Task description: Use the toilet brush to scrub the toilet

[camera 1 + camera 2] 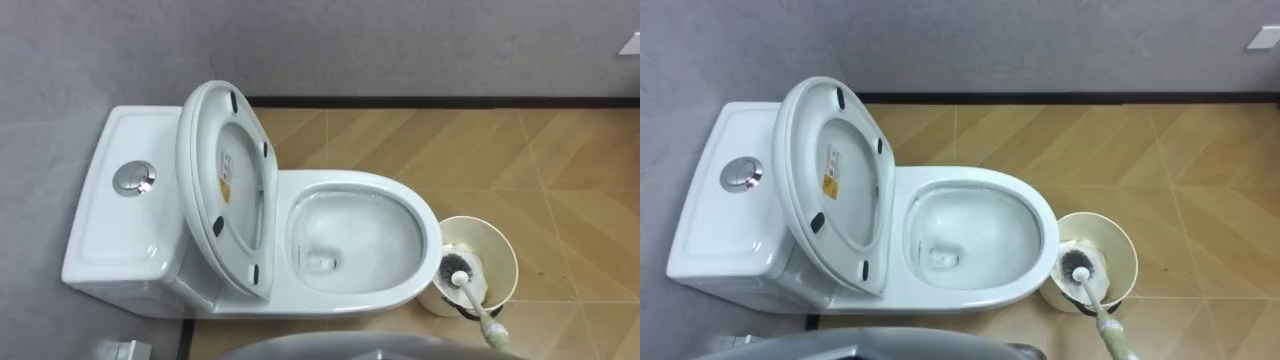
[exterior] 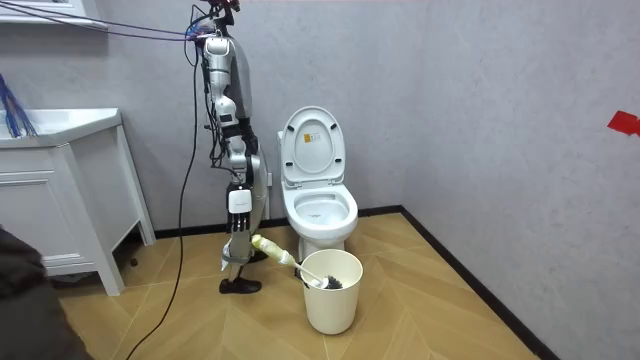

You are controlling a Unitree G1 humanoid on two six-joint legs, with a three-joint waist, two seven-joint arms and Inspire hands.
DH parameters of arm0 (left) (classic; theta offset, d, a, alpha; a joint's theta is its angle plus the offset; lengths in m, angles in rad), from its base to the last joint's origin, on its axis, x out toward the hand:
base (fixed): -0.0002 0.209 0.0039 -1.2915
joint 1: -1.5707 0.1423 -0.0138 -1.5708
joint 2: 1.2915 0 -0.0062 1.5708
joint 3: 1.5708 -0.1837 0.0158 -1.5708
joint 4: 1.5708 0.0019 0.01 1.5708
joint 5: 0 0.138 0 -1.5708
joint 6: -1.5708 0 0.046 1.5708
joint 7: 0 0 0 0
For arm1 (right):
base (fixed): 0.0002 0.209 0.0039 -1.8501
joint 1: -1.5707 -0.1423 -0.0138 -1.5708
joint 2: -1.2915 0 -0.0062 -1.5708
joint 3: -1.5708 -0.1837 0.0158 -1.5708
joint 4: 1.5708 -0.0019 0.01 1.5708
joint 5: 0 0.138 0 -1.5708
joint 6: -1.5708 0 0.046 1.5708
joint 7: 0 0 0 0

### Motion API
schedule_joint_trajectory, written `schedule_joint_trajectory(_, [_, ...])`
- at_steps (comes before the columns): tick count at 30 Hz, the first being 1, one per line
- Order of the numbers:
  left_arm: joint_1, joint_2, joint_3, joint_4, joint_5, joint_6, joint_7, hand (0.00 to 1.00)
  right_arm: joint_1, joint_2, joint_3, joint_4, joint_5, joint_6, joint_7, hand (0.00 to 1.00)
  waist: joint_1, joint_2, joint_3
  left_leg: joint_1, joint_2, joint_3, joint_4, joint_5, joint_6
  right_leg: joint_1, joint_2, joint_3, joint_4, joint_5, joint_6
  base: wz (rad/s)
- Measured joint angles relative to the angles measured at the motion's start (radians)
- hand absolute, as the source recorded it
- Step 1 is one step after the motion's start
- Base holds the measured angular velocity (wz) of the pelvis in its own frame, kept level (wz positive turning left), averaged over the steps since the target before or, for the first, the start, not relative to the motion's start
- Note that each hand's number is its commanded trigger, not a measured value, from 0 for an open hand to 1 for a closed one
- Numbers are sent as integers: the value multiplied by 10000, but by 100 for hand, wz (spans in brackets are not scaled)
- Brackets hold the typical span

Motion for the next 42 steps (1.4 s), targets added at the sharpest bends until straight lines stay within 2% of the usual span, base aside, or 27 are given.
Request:
schedule_joint_trajectory(7, [-17,16,-5,0,6,-8,16,0,9,0,26,6,71,-1,0,0,19,-71,-8,4,4,-1,28,0,0,6,4,25,12,1,0,0])
schedule_joint_trajectory(11, [-57,46,-10,7,-86,3,98,0,3,-9,-19,43,1149,15,-183,0,22,-96,7,12,51,33,-1,-4,-7,-15,38,137,-8,1,-1,-4])
schedule_joint_trajectory(16, [18,-8,300,23,-91,-2,148,0,216,27,-897,463,3846,6,-902,0,-63,-73,10,21,57,33,15,-6,-10,-1,39,145,4,3,-3,0])
schedule_joint_trajectory(19, [167,-104,977,14,-61,-8,336,0,555,48,-1997,730,6054,75,-1461,0,-219,-53,6,39,57,-18,-49,-19,-30,21,60,143,-9,2,-4,2])
schedule_joint_trajectory(21, [267,-148,1580,-1,-77,-24,455,0,956,55,-2990,743,8033,108,-1778,0,-495,-11,10,35,46,-58,-114,-17,-33,28,71,148,2,5,-9,0])
schedule_joint_trajectory(22, [322,-149,1690,-1,-82,-26,491,0,1056,55,-3276,739,8595,95,-1891,0,-551,5,12,37,47,-56,-118,-16,-34,21,73,149,13,5,-9,-6])
schedule_joint_trajectory(24, [468,-141,2074,-23,-114,-44,593,0,1259,28,-4176,701,10828,-22,-2349,0,-821,28,8,74,53,-1,-137,-17,-35,7,83,169,45,7,-12,-9])
schedule_joint_trajectory(28, [477,-103,2347,-114,-99,-222,776,0,1024,14,-5311,337,12638,-179,-3078,0,-918,-39,9,194,63,70,-149,-20,-30,-4,81,227,197,13,-20,-10])
schedule_joint_trajectory(31, [437,-24,2353,-185,-89,-415,804,0,675,6,-5681,-498,12804,-361,-3667,0,-1013,-116,6,45,56,59,-104,-29,-14,-72,63,193,167,14,-17,0])
schedule_joint_trajectory(33, [456,41,2330,-334,-103,-521,979,0,401,-33,-5658,-1569,12802,-805,-4218,0,-1027,-158,8,-78,23,69,59,-32,-4,-225,69,213,156,13,-16,0])
schedule_joint_trajectory(35, [478,93,2324,-411,-223,-646,1166,0,286,-91,-5520,-2431,12460,-997,-4566,0,-994,-194,-10,-198,20,54,72,-22,1,-350,70,203,182,13,-17,2])
schedule_joint_trajectory(37, [486,152,2317,-409,-264,-712,1289,0,273,-146,-5355,-3320,11947,-1181,-4909,0,-946,-199,-13,-351,44,19,139,-19,4,-450,73,160,169,18,-17,6])
schedule_joint_trajectory(40, [532,210,2264,-451,-253,-824,1461,0,140,-235,-5063,-4390,10122,-1554,-5437,0,-786,-262,-42,-507,17,-8,157,-17,1,-588,84,161,163,26,-27,2])
schedule_joint_trajectory(42, [530,231,2019,-451,-256,-890,1579,0,-126,-297,-4901,-4556,9280,-1662,-5674,0,-765,-272,-56,-573,12,-4,159,-17,1,-673,81,192,198,26,-27,-4])
